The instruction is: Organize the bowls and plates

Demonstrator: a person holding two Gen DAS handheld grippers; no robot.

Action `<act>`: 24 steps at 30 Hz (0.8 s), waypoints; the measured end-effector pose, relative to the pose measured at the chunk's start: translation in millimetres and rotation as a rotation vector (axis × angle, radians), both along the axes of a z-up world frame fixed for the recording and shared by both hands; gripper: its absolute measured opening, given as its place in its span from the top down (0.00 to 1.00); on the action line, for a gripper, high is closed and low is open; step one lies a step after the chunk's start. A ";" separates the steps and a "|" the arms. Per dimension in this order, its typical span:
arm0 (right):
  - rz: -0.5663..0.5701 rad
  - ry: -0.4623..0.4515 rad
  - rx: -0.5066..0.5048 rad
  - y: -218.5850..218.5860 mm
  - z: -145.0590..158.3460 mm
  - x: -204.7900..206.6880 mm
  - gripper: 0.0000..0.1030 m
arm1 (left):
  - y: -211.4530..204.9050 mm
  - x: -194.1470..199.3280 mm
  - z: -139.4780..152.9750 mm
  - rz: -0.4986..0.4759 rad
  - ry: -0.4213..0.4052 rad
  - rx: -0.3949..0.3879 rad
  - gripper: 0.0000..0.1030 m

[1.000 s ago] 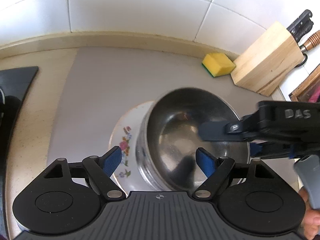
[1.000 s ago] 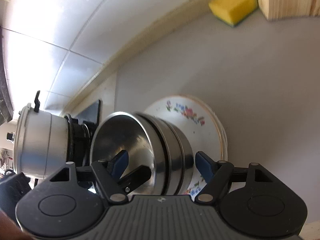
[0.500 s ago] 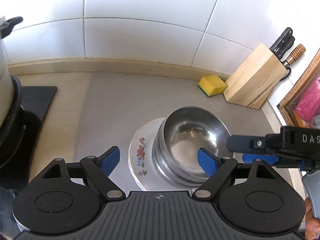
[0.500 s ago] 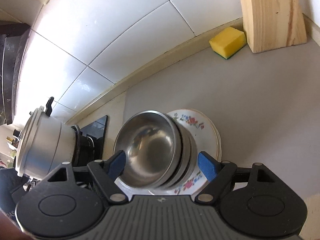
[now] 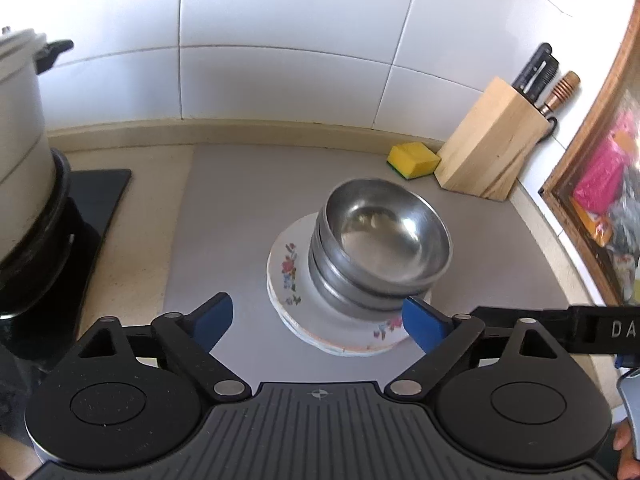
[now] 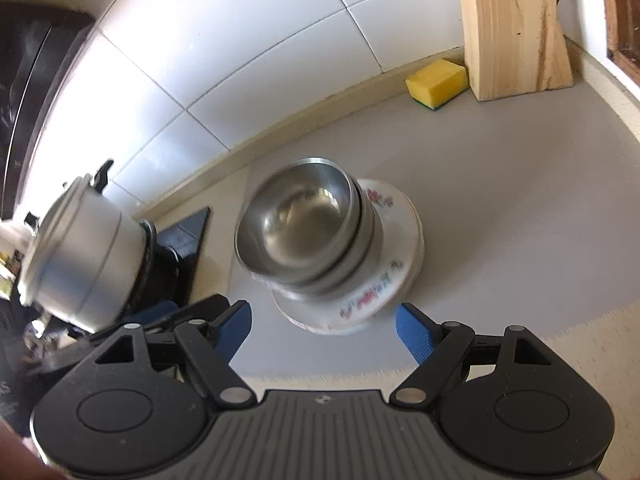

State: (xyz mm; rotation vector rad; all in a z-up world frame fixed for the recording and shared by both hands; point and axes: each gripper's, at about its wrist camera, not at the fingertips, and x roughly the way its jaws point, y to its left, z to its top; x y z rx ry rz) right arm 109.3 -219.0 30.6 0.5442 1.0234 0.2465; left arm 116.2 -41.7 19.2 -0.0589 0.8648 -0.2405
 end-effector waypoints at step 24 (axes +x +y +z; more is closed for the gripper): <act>0.072 -0.056 -0.422 44.5 -19.2 -76.3 0.40 | 7.0 -78.9 -51.8 0.112 0.028 0.211 0.05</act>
